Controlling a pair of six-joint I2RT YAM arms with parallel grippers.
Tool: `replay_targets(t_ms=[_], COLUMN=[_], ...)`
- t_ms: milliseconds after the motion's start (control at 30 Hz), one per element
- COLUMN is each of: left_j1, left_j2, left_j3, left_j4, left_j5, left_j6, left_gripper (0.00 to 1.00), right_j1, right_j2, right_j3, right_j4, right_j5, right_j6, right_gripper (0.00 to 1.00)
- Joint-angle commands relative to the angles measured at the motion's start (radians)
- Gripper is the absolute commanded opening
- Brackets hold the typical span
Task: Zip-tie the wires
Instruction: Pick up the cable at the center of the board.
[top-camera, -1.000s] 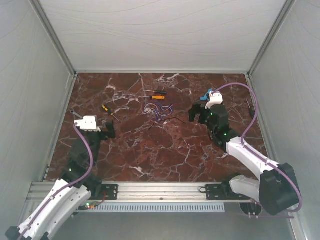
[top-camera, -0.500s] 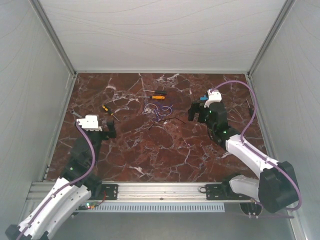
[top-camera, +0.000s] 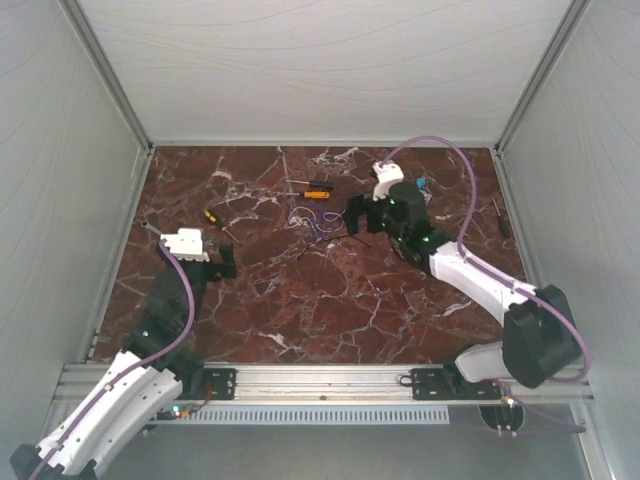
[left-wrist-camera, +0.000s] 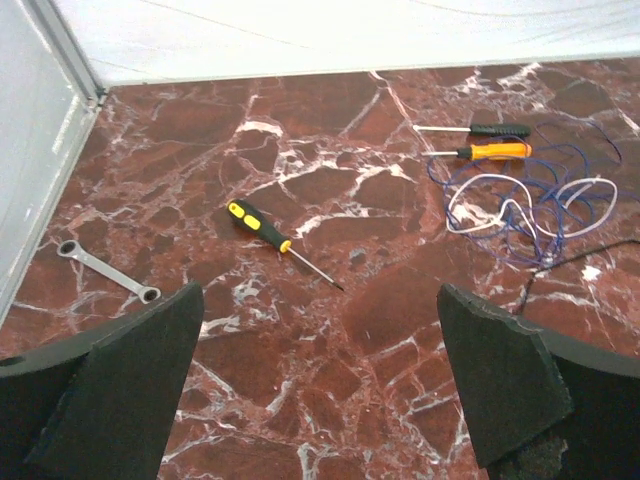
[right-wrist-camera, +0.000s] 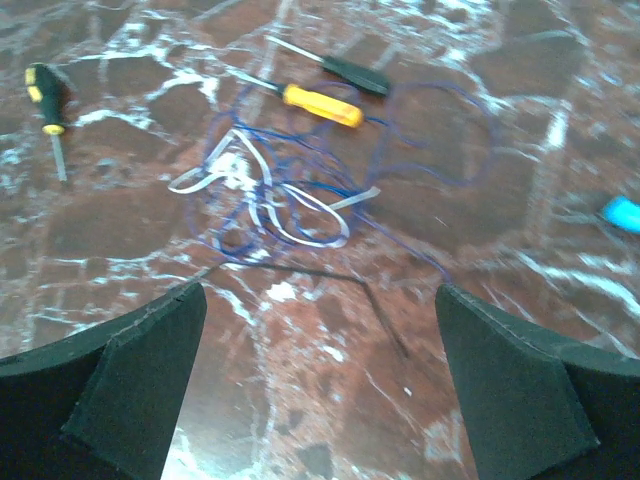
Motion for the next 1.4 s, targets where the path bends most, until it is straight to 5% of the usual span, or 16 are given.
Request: replay_targets(t_ms=[0, 300, 567, 1000, 1367], left_j1=[-0.001, 0.0, 0.0, 0.001, 0.001], left_j2=[0.027, 0.224, 0.183, 0.188, 0.192], left_j3=[0.062, 0.164, 0.139, 0.137, 0.134], left_j4=[-0.013, -0.139, -0.118, -0.115, -0.115], left_j5=[0.079, 0.317, 0.349, 0.37, 0.366], left_j6=[-0.042, -0.122, -0.095, -0.09, -0.086], left_gripper=[1.0, 1.0, 1.0, 1.0, 1.0], right_j1=[0.075, 0.13, 0.129, 0.116, 0.114], right_j2=[0.135, 0.539, 0.813, 0.95, 0.965], right_j3=[0.153, 0.58, 0.875, 1.018, 1.063], right_j4=[-0.067, -0.272, -0.393, -0.414, -0.417], right_j5=[-0.087, -0.124, -0.09, 0.013, -0.018], right_j6=[-0.066, -0.148, -0.235, -0.325, -0.354], right_gripper=[0.96, 0.81, 0.67, 0.39, 0.0])
